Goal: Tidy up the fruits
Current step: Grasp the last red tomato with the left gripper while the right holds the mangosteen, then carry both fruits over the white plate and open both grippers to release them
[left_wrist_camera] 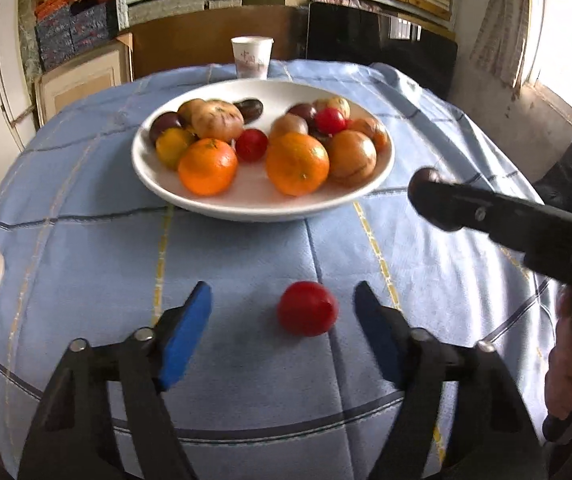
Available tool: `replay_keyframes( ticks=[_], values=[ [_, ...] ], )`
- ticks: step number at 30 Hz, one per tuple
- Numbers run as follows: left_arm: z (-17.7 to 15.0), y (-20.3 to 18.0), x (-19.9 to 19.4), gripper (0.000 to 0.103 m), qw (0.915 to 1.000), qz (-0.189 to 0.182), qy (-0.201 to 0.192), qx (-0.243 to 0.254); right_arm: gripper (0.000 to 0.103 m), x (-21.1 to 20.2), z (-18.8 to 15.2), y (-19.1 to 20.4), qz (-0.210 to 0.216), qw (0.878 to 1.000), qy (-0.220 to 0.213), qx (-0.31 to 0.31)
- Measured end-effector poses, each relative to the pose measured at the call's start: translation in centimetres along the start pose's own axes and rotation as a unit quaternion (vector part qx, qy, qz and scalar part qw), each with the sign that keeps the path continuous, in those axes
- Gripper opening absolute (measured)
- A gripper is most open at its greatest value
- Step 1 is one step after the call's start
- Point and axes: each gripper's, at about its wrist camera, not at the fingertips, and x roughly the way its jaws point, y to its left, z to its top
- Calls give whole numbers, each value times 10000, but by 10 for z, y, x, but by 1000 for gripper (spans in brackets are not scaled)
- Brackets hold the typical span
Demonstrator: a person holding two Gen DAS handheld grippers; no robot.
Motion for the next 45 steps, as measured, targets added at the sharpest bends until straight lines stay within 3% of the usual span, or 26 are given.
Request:
replay_keyframes(
  ticks=[2,7,10,16,19,33,45],
  values=[
    [0,1,5,57,9999,-51,100,-84,43,0,0,-1,-10,10000,-6,11],
    [-1,3,8,58,9998,-73,130,-147,43,-1,1,-3,19,10000,2,62],
    [-2,0,9,48,9997,-149,184,-78,43,-1,1,-4,19,10000,14,63],
    [-5,-12,12,43,9996,-127,246,101,43,-1,0,-4,3,10000,25,70],
    [-5,-14,12,34,9997,-42,229,109,43,-1,0,-5,9,10000,21,72],
    [-6,-15,6,33,9998,80,134,78,43,-4,1,-6,17,9999,0,103],
    [-8,-8,-31,33,9991,163,-337,-177,43,-17,-3,5,128,9998,-152,-52]
  ],
)
